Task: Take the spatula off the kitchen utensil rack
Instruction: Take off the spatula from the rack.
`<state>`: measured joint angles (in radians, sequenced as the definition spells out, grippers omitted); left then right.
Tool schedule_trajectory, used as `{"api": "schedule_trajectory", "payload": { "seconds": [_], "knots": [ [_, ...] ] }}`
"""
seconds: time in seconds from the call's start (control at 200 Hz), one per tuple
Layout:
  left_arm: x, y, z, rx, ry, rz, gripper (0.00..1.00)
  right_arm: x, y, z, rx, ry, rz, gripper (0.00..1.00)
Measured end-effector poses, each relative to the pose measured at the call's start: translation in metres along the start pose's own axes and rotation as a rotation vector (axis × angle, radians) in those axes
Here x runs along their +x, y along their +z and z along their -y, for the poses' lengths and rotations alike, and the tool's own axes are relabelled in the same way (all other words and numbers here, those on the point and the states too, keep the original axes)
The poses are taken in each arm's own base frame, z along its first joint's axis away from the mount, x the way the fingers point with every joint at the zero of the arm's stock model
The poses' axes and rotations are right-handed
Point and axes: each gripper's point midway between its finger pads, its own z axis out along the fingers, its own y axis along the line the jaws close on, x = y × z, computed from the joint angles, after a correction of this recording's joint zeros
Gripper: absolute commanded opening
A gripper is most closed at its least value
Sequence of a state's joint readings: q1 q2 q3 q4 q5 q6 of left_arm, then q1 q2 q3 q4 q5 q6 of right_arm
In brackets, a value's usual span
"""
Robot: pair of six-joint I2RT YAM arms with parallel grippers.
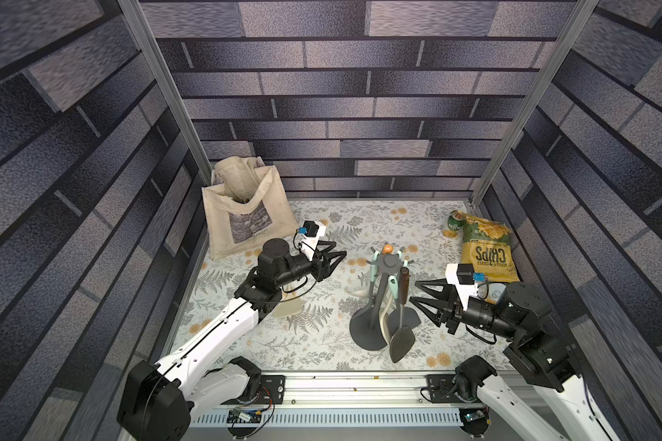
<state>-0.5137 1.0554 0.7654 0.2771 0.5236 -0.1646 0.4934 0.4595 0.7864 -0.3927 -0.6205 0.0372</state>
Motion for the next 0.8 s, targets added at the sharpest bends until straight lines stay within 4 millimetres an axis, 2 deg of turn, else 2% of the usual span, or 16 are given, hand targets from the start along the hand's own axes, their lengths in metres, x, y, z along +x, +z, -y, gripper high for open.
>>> {"api": "schedule_trajectory", "payload": {
  "seconds": [0.21,0.321,0.491,0.801],
  "knots": [
    [-0.024,-0.005,0.02,0.041,0.046,0.034,0.52,-0.01,0.0,-0.005,-0.028,-0.006,0.014,0.48],
    [-0.03,-0.005,0.029,0.068,0.065,0.033,0.52,-0.016,0.002,-0.005,-0.039,-0.014,0.023,0.47],
    [-0.025,-0.003,0.038,0.094,0.078,0.008,0.52,-0.019,0.009,-0.001,-0.046,-0.003,0.019,0.45],
    [-0.014,0.002,0.038,0.101,0.072,-0.031,0.53,-0.032,0.011,-0.005,-0.077,-0.007,0.046,0.45]
  ]
}}
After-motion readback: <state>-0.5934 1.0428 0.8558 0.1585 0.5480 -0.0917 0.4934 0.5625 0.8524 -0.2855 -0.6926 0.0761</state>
